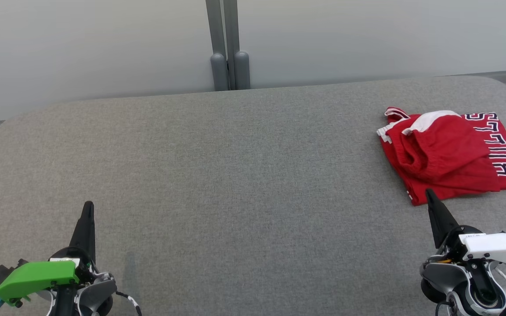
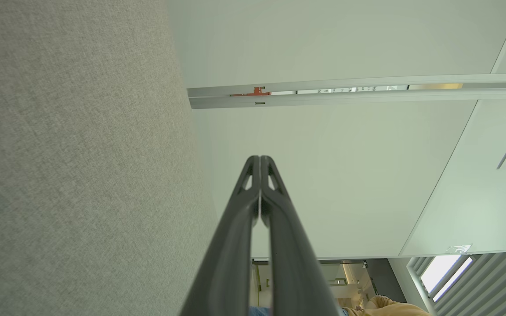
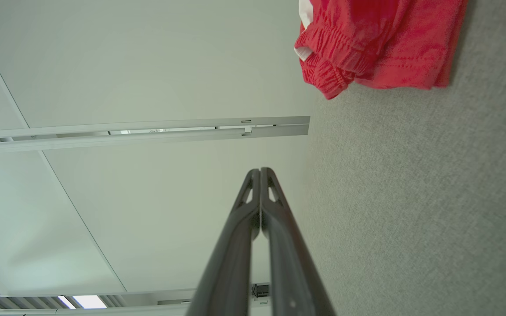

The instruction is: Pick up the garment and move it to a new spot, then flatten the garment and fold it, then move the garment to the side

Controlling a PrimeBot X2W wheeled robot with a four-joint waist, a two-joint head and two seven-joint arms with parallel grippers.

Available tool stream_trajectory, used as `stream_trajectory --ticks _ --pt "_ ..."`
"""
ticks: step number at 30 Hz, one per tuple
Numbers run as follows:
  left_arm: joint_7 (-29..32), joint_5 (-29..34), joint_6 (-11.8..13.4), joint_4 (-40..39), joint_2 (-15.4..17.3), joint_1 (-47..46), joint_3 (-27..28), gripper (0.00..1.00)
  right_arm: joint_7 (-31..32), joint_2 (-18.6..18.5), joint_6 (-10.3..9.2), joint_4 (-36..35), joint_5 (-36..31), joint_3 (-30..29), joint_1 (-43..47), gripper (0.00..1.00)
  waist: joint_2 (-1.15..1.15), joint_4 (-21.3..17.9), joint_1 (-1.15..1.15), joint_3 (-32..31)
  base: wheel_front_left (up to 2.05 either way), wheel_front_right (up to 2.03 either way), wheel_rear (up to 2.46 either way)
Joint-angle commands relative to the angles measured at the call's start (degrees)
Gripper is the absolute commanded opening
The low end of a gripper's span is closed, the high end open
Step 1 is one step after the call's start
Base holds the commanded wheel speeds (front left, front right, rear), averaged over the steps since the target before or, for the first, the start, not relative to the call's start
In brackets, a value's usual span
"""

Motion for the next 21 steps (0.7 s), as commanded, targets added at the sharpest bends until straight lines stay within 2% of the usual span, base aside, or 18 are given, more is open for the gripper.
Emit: stream_trajectory --ticks 1,21 --pt "0.2 0.0 -0.3 -0.1 0.0 -0.6 0.1 0.00 0.2 -0.1 0.00 0.1 0.2 -0.1 -0.3 0.00 0.00 0.0 0.00 0.0 0.00 0.00 0.00" --pt "0.2 0.0 -0.3 -0.1 0.0 -0.6 0.1 0.00 0.2 -0.1 0.00 0.1 0.2 -0.1 -0.3 0.00 0.00 0.0 0.00 0.0 0.00 0.00 0.00"
